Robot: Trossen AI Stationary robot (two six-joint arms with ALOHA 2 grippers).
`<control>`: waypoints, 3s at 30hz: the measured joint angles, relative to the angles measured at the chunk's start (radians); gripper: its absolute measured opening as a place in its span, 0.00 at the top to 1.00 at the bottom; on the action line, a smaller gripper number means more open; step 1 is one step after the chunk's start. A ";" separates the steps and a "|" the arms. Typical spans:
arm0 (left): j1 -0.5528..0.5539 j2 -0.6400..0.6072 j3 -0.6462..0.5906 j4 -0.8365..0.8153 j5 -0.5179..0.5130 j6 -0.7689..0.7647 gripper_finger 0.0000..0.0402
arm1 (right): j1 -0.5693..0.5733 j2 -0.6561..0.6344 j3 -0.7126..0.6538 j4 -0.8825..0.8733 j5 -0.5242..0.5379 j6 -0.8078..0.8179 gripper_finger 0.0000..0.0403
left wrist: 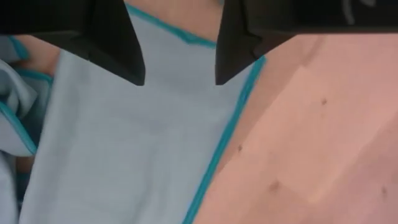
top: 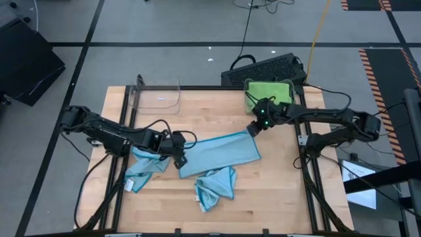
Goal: Sort microfiber towel by color & place in baskets
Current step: Fold the top blue towel
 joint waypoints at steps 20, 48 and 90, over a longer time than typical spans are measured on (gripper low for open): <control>-0.027 -0.075 -0.010 0.070 0.103 -0.216 0.48 | -0.004 -0.190 -0.015 0.010 -0.158 0.003 0.68; 0.093 -0.064 -0.402 0.371 0.065 -0.220 0.96 | -0.043 0.065 -0.284 0.419 -0.006 0.040 1.00; 0.146 0.053 -0.385 0.473 0.108 -0.088 0.95 | -0.067 0.199 -0.281 0.639 -0.001 0.205 1.00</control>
